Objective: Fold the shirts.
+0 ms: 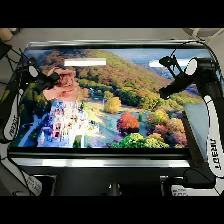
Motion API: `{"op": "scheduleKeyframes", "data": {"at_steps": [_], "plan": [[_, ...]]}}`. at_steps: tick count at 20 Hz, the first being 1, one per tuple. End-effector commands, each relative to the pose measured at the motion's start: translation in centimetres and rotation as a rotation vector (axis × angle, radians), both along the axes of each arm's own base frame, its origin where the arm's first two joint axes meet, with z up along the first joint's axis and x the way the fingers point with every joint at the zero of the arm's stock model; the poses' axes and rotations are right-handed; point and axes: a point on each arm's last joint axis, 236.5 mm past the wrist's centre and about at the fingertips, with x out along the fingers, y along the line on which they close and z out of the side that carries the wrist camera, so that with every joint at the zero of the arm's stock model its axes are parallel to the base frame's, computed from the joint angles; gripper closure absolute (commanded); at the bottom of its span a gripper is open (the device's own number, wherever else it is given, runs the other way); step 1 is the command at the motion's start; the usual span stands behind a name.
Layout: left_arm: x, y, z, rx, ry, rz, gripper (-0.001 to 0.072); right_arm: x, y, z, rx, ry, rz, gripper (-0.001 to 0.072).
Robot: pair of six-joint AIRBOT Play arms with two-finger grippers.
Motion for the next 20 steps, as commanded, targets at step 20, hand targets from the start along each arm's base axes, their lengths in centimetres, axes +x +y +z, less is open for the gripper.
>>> {"op": "scheduleKeyframes", "data": {"at_steps": [20], "plan": [[-21.8, -31.3, 40.1, -0.066, -0.945, -0.854, 0.0677, -17.2, -2.8, 33.7, -0.097, -0.881, -0.023, 0.0191]]}}
